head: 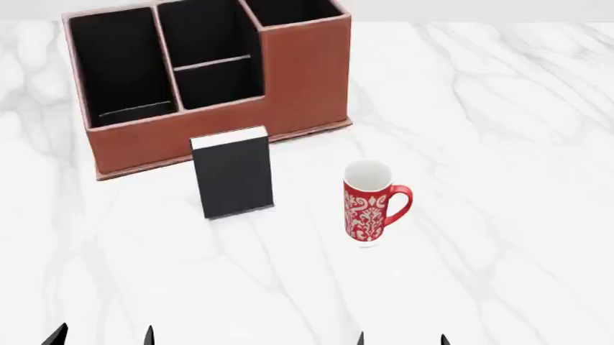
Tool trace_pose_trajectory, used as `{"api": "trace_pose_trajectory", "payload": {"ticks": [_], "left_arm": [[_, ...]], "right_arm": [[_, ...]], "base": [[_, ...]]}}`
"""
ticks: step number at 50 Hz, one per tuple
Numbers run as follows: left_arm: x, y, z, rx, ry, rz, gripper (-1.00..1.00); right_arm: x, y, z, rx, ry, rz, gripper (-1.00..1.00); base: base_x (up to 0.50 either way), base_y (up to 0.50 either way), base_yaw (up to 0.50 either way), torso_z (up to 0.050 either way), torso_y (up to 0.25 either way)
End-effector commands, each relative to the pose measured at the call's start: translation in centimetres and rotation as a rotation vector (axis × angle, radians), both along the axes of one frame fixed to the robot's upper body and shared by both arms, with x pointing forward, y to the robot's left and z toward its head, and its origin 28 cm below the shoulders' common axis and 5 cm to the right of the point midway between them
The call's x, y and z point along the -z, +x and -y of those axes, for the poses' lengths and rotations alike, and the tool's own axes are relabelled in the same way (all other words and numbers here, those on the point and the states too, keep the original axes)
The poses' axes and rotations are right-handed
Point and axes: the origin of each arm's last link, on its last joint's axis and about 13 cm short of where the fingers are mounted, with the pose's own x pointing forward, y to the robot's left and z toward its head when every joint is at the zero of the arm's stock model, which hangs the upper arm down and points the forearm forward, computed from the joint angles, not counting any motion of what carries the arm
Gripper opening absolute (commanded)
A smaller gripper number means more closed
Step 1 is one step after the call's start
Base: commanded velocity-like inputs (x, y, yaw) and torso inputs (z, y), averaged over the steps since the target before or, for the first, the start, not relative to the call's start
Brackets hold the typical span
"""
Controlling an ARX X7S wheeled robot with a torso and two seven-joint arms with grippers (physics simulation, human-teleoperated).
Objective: Pick up the book and place it in the front compartment of the caddy.
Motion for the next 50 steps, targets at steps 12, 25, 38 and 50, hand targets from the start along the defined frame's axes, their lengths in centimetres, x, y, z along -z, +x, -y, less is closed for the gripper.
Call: {"api": "trace_pose_trajectory", "payload": {"ticks": [12,25,38,50], "left_arm": [[0.0,0.0,0.1,0.029,0.005,0.01,1.0],[-0.4,-0.4,0.2,0.057,0.01,0.025,1.0],[-4.0,-0.6,0.3,0.054,0.043,0.148,1.0],[-11.4,-2.0,-1.3,-0.052,-0.144,0.314,1.0]], "right_arm": [[0.2,0.1,-0.2,0.006,-0.029,-0.003,1.0],[0.3,0.1,-0.3,0.015,-0.048,-0.007,1.0],[-3.4,0.4,-0.5,0.013,-0.061,0.109,1.0],[-12.7,-1.9,0.1,0.082,-0.015,0.421,1.0]], "base": [[0.0,0.0,0.0,0.0,0.0],[0.0,0.0,0.0,0.0,0.0],[0.0,0.0,0.0,0.0,0.0],[0.0,0.0,0.0,0.0,0.0]]}}
